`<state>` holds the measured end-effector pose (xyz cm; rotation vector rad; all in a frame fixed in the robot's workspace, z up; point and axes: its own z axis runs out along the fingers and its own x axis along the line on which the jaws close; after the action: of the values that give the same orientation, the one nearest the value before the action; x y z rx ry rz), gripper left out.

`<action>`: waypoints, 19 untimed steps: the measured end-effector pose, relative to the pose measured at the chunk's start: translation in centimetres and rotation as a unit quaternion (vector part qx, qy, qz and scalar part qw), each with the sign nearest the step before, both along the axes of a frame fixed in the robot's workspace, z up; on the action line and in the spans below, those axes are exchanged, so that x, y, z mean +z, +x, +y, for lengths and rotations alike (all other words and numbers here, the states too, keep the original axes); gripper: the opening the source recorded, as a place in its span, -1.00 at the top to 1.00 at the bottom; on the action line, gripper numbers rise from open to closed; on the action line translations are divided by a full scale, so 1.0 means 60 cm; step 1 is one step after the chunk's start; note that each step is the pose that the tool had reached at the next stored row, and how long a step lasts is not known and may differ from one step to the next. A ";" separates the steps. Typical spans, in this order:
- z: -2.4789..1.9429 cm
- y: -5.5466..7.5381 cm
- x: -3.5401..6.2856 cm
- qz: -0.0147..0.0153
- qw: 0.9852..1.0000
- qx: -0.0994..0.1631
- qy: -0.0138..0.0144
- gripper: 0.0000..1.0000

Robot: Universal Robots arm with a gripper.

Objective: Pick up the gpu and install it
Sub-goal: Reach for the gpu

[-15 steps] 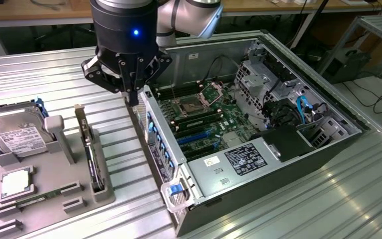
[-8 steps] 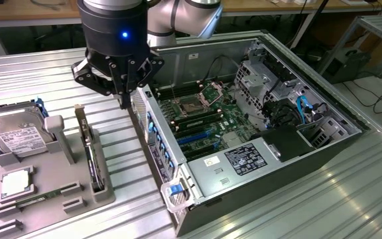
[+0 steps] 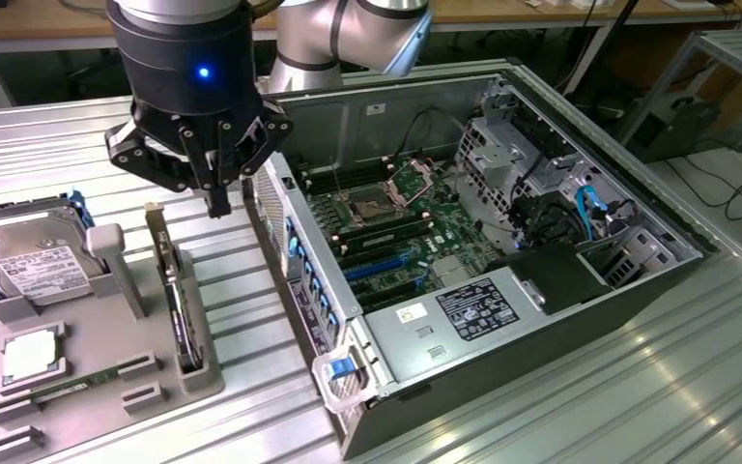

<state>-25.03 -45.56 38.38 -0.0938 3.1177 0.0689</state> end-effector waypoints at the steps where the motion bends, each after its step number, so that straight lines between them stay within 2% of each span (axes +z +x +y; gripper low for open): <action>1: 0.0014 -0.003 0.000 0.000 1.000 0.000 0.000 0.79; 4: 0.0061 -0.015 -0.001 0.000 1.000 -0.001 0.000 0.79; 19: 0.0062 -0.082 -0.007 0.000 1.000 -0.005 0.000 0.79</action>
<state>-29.94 -45.19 37.95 -0.0776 3.1180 0.0686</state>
